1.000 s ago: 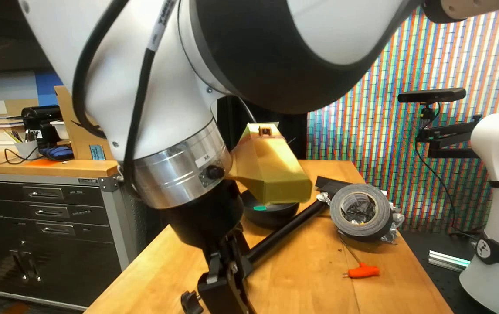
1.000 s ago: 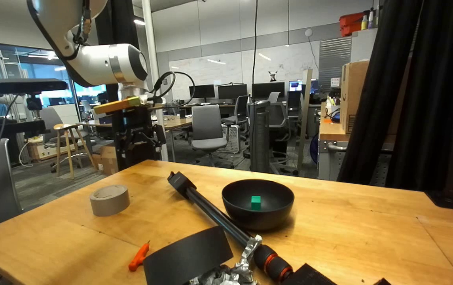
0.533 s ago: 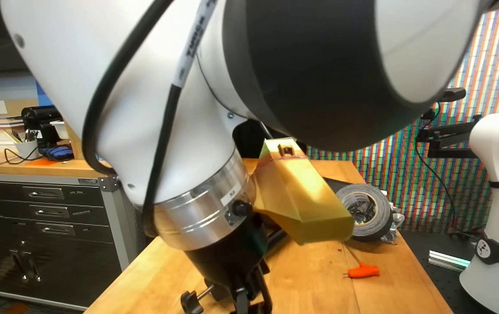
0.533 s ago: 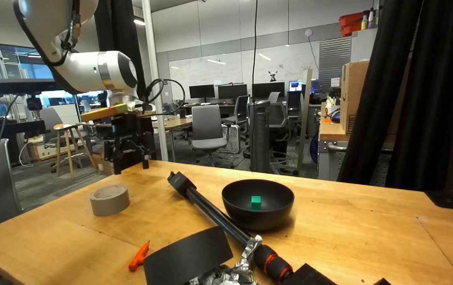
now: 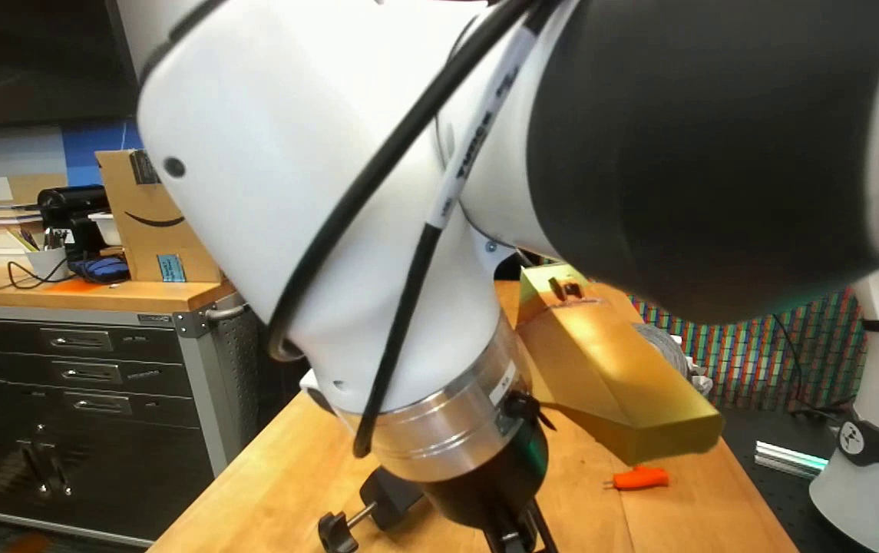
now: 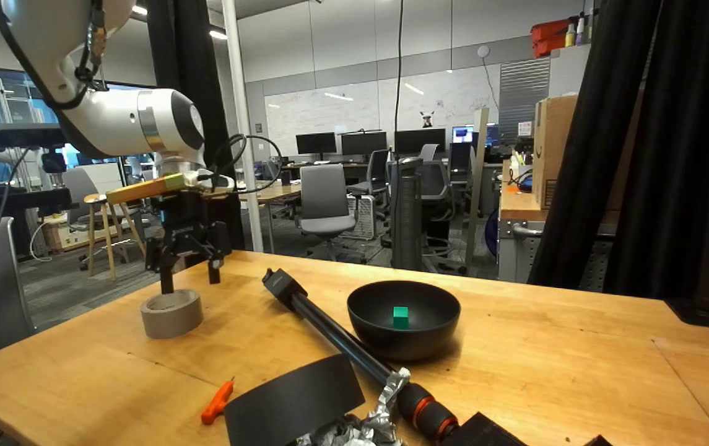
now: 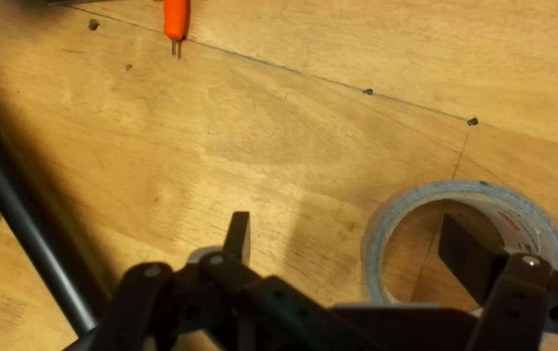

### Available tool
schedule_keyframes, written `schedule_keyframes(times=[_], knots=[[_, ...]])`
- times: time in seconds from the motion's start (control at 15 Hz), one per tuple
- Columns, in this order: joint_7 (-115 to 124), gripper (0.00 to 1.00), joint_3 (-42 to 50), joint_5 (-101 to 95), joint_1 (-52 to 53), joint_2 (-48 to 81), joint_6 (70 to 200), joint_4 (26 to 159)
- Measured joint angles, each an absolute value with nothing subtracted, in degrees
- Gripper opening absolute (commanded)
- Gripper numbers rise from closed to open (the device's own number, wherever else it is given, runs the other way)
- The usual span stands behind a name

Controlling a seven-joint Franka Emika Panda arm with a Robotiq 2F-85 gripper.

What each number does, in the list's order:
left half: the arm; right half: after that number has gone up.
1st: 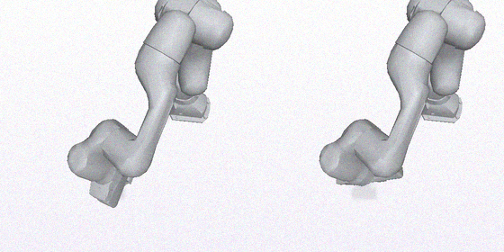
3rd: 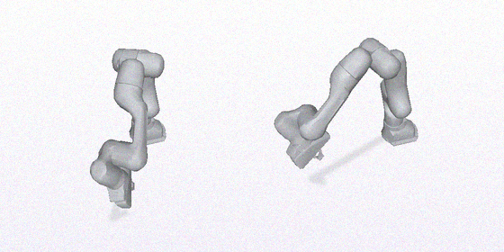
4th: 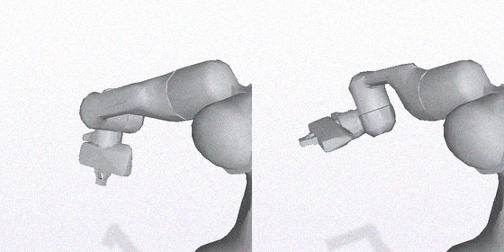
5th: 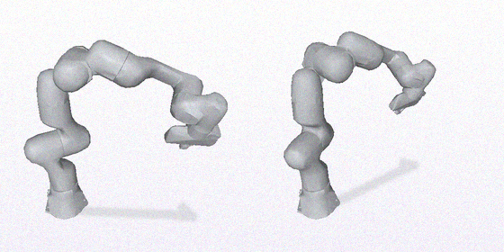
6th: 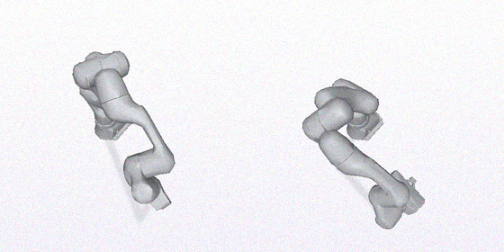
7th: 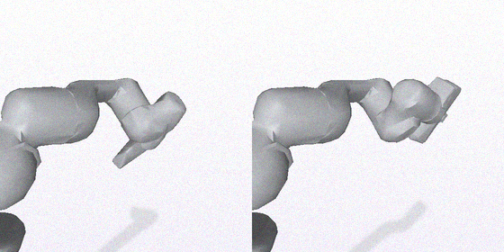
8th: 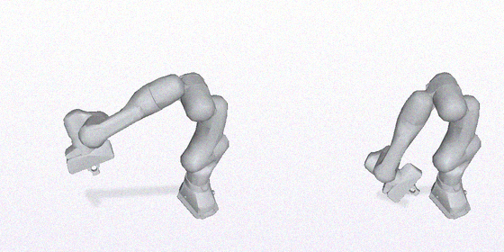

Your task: Move the grey seal tape

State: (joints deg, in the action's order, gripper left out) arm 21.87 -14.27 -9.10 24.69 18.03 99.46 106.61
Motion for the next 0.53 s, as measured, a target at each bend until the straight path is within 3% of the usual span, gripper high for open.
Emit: schedule_keyframes(times=[0.53], knots=[[21.5,1.0,-14.3,-9.1,24.7,18.2,99.4,108.7]])
